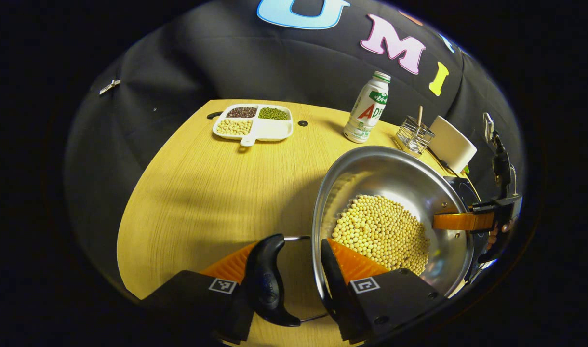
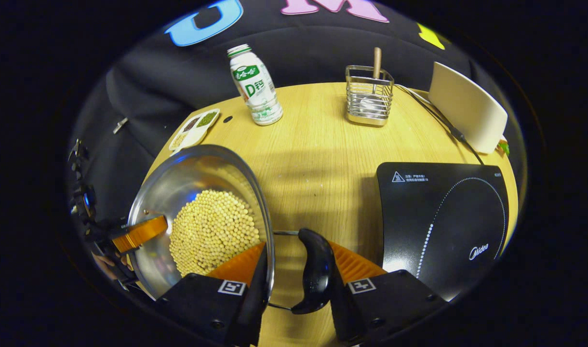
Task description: First push the handle of the pot to place it horizontally, then grasp the pot with both hands and set it on the induction cooktop.
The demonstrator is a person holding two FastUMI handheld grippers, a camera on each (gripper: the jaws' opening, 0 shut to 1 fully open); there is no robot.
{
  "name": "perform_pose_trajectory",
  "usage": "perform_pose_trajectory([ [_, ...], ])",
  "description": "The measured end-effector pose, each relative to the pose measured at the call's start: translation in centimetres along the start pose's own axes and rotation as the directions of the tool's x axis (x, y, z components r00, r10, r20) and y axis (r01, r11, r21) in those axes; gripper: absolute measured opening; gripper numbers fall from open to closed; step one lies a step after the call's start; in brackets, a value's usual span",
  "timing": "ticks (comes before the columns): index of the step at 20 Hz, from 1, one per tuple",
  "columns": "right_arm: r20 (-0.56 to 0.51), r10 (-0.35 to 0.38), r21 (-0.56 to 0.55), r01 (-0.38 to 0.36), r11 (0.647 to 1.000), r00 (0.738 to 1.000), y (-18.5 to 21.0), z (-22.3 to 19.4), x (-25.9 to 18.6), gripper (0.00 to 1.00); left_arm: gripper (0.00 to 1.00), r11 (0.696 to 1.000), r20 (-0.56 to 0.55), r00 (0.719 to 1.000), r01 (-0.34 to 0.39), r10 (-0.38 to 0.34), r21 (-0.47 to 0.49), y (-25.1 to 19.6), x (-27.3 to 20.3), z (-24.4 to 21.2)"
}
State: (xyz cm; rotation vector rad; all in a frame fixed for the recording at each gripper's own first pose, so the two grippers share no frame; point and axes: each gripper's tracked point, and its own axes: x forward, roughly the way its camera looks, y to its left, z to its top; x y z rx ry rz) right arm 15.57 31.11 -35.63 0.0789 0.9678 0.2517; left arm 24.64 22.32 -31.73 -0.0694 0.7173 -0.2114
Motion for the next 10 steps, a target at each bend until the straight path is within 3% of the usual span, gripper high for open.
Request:
perform_pose_trajectory([
  [1, 0.004, -0.002, -0.010, 0.002, 1.000, 1.000, -0.1, -0.1, -0.1, 0.57, 0.70, 1.000, -0.002, 1.000, 0.000, 0.000, -0.005, -0.1, 0.0, -0.1],
  [2, 0.007, -0.003, -0.012, 0.003, 1.000, 1.000, 0.0, -0.2, -0.1, 0.62, 0.70, 1.000, 0.001, 1.000, -0.002, 0.002, -0.010, 0.0, -0.2, -0.1],
  [6, 0.009, -0.001, -0.050, 0.001, 0.999, 1.000, 0.1, -0.9, -0.7, 0.61, 0.67, 0.998, -0.003, 1.000, -0.022, 0.022, -0.055, -0.2, -1.1, -1.0],
  [7, 0.001, 0.002, -0.054, -0.002, 0.999, 1.000, 0.1, -1.4, -1.0, 0.58, 0.66, 0.998, -0.009, 1.000, -0.025, 0.024, -0.066, -0.3, -1.6, -1.4],
  [10, -0.014, 0.022, -0.058, -0.022, 0.998, 1.000, 0.3, -2.3, -2.3, 0.61, 0.63, 0.994, -0.023, 0.999, -0.035, 0.033, -0.107, -0.8, -3.1, -2.3],
])
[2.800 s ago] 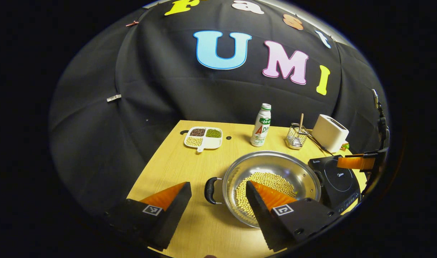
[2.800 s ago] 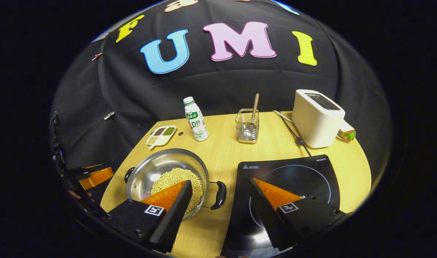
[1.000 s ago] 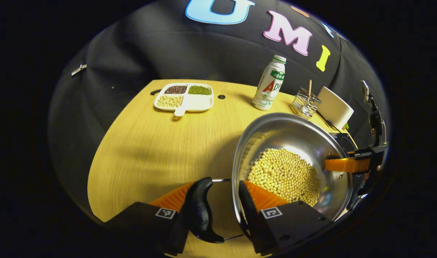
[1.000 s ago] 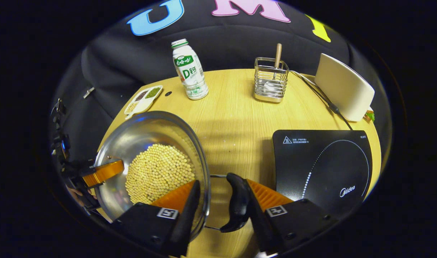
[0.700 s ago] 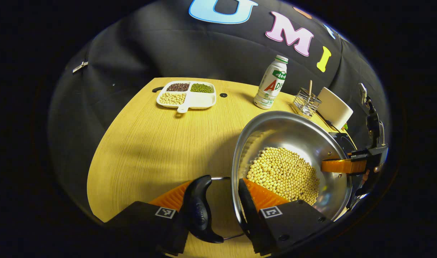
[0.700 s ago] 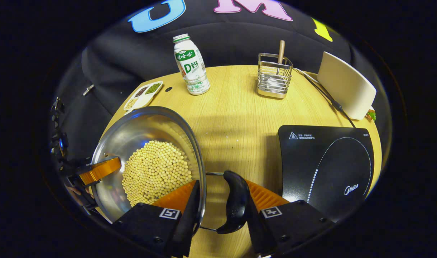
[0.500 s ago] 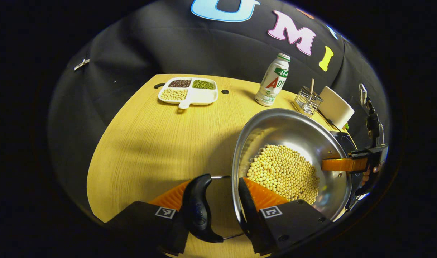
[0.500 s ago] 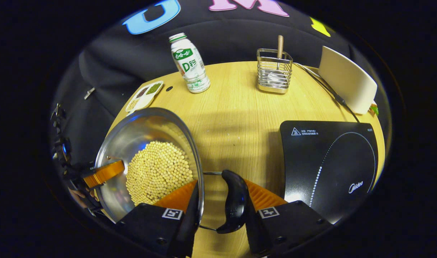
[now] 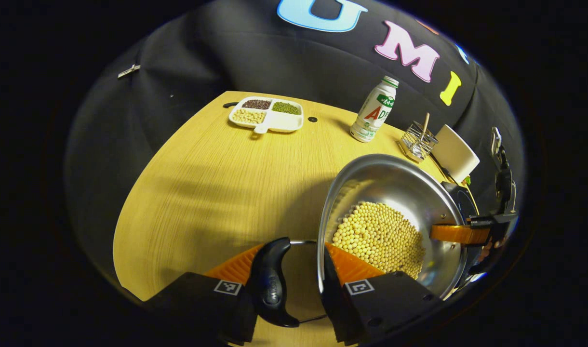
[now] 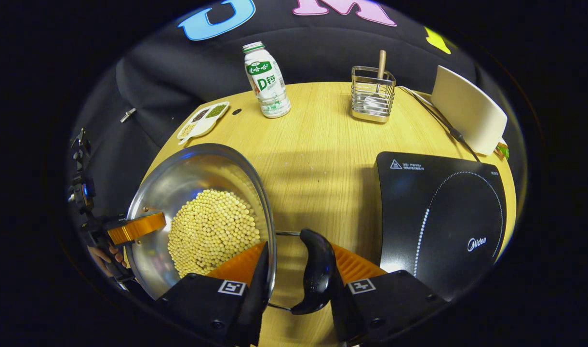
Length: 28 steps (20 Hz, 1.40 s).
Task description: First push the handle of the pot to place it horizontally, then grasp the pot with both hands and set it on the induction cooktop.
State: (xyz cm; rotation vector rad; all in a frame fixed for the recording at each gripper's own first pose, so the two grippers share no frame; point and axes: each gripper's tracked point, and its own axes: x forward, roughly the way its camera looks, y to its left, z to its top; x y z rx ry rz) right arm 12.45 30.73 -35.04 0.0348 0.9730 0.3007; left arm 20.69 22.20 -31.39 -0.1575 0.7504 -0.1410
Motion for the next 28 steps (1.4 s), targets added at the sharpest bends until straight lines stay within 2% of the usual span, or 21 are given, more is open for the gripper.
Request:
perform_pose_trajectory([
  [6, 0.041, 0.048, -0.006, -0.047, 0.999, 0.998, 0.0, 1.4, -4.0, 0.61, 0.62, 0.999, 0.033, 0.999, -0.029, 0.028, 0.025, -2.1, -4.4, 1.4],
  [10, 0.079, 0.052, -0.009, -0.051, 0.999, 0.996, -2.0, 3.1, -7.6, 0.61, 0.62, 0.999, 0.058, 0.998, -0.029, 0.026, 0.043, -5.6, -6.7, 3.3],
  [18, 0.144, -0.004, 0.027, 0.000, 1.000, 0.990, -10.8, 5.4, -13.6, 0.61, 0.63, 0.996, 0.080, 0.996, 0.037, -0.044, 0.079, -16.0, -6.7, 5.4],
  [20, 0.148, -0.024, 0.047, 0.018, 0.999, 0.989, -13.2, 5.5, -14.6, 0.61, 0.62, 0.994, 0.076, 0.995, 0.055, -0.063, 0.097, -18.7, -5.9, 5.7],
  [21, 0.153, -0.033, 0.057, 0.024, 0.998, 0.988, -14.3, 5.6, -15.0, 0.57, 0.63, 0.992, 0.075, 0.995, 0.063, -0.071, 0.107, -19.8, -5.7, 5.8],
  [23, 0.158, -0.049, 0.072, 0.038, 0.997, 0.986, -16.5, 5.5, -15.7, 0.61, 0.63, 0.990, 0.076, 0.993, 0.077, -0.087, 0.121, -22.1, -5.2, 6.1],
  [24, 0.159, -0.057, 0.079, 0.045, 0.996, 0.986, -17.6, 5.5, -15.9, 0.57, 0.62, 0.989, 0.074, 0.993, 0.083, -0.093, 0.123, -23.2, -4.7, 6.1],
  [26, 0.155, -0.069, 0.089, 0.056, 0.994, 0.985, -19.6, 5.4, -16.2, 0.61, 0.63, 0.988, 0.072, 0.992, 0.091, -0.100, 0.127, -25.2, -3.8, 6.0],
  [27, 0.153, -0.072, 0.090, 0.059, 0.994, 0.986, -20.6, 5.4, -16.3, 0.57, 0.62, 0.987, 0.072, 0.992, 0.093, -0.103, 0.128, -26.1, -3.5, 5.8],
  [28, 0.151, -0.075, 0.090, 0.061, 0.994, 0.986, -21.5, 5.4, -16.4, 0.61, 0.62, 0.987, 0.071, 0.992, 0.096, -0.106, 0.127, -27.0, -3.0, 5.7],
])
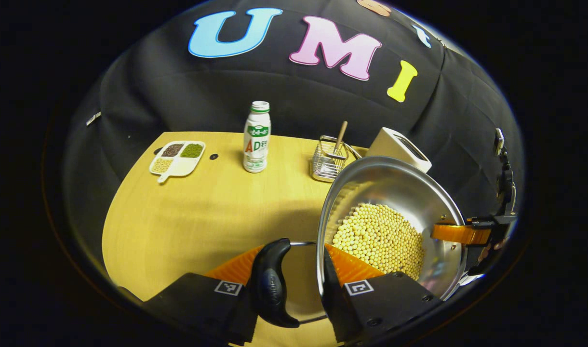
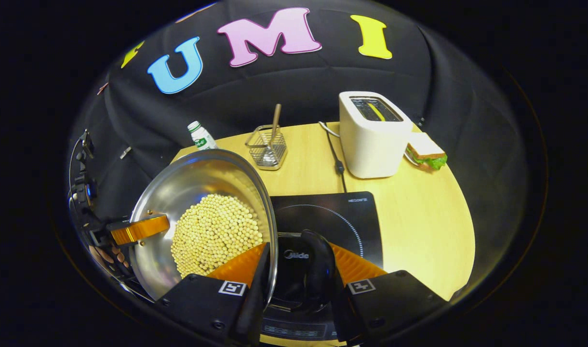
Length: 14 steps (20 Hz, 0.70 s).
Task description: First push the handle of the pot to place it horizontally, then grasp the pot with both hands and set it on the induction cooktop.
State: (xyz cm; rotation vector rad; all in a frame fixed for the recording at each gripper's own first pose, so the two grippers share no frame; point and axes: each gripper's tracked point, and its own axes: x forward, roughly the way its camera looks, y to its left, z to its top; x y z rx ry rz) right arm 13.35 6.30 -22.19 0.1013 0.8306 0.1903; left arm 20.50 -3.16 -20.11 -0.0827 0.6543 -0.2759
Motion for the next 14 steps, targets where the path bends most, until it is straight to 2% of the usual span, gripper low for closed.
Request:
perform_pose_trajectory([
  [3, -0.004, -0.009, 0.000, 0.009, 1.000, 1.000, -2.7, 0.1, 0.0, 0.61, 0.62, 1.000, -0.007, 1.000, 0.010, -0.010, -0.004, -2.5, 1.6, -0.4],
  [4, -0.008, -0.012, 0.001, 0.012, 1.000, 1.000, -3.7, 0.1, 0.1, 0.57, 0.62, 1.000, -0.009, 1.000, 0.012, -0.013, -0.005, -3.2, 2.1, -0.5],
  [5, -0.011, -0.015, 0.004, 0.015, 1.000, 1.000, -4.5, 0.0, 0.2, 0.61, 0.62, 1.000, -0.012, 1.000, 0.014, -0.014, -0.006, -4.0, 2.6, -0.7],
  [14, -0.044, -0.027, 0.024, 0.028, 0.999, 0.999, -9.5, -0.8, 1.5, 0.61, 0.62, 1.000, -0.043, 0.999, 0.021, -0.021, -0.004, -7.8, 6.3, -2.1],
])
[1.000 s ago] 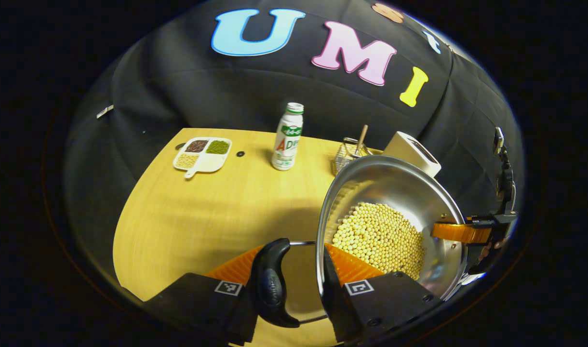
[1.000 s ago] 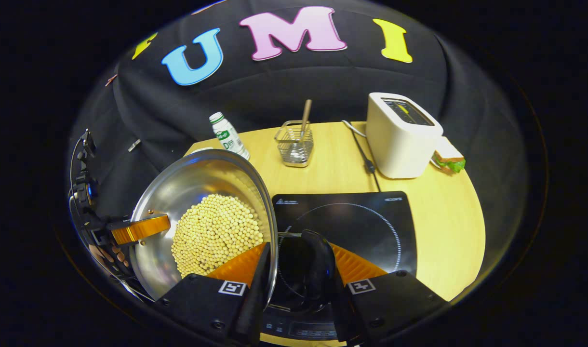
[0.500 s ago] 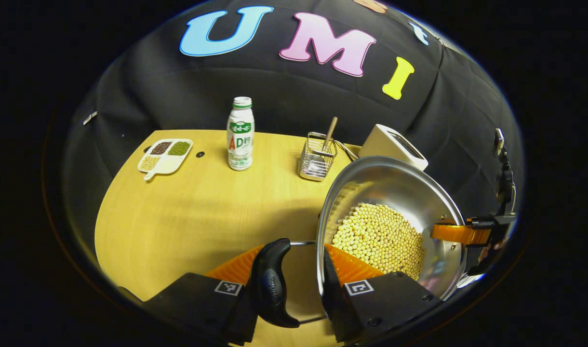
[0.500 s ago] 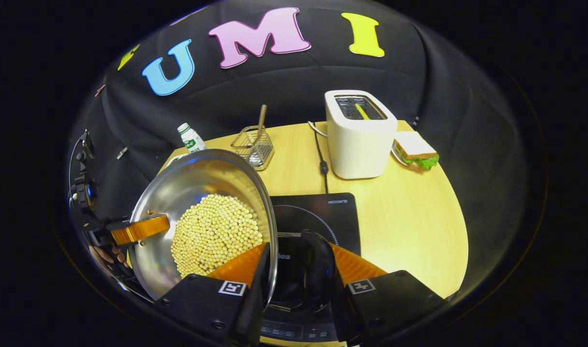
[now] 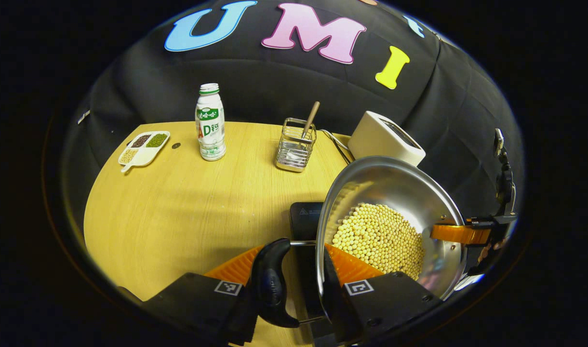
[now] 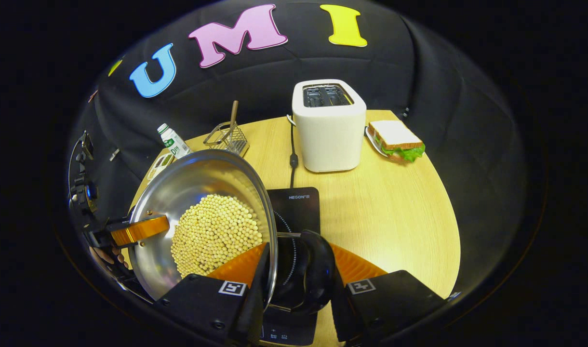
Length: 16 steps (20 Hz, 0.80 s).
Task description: First push the handle of the pot to place it horizontally, then grasp the pot with both hands and set it on the induction cooktop.
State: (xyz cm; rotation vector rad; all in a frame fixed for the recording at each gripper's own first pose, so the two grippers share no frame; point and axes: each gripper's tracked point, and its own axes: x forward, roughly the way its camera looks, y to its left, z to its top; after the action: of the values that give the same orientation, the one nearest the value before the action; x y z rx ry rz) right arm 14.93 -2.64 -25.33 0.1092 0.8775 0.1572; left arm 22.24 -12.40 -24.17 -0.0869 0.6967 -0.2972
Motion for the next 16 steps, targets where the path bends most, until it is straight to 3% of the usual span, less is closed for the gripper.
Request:
perform_pose_trajectory([
  [10, -0.049, -0.007, 0.003, 0.007, 1.000, 0.999, -2.1, -1.7, 2.4, 0.61, 0.63, 1.000, -0.008, 1.000, -0.006, 0.006, -0.002, -0.9, 2.9, -1.8],
  [11, -0.055, -0.005, 0.007, 0.006, 1.000, 0.998, -2.1, -1.9, 2.5, 0.58, 0.64, 1.000, -0.018, 1.000, -0.008, 0.008, 0.009, -0.8, 3.0, -2.0],
  [16, -0.045, 0.006, 0.019, -0.006, 1.000, 0.999, -2.1, -1.8, 2.6, 0.62, 0.65, 1.000, -0.027, 1.000, -0.011, 0.010, -0.014, -0.7, 3.0, -2.5],
])
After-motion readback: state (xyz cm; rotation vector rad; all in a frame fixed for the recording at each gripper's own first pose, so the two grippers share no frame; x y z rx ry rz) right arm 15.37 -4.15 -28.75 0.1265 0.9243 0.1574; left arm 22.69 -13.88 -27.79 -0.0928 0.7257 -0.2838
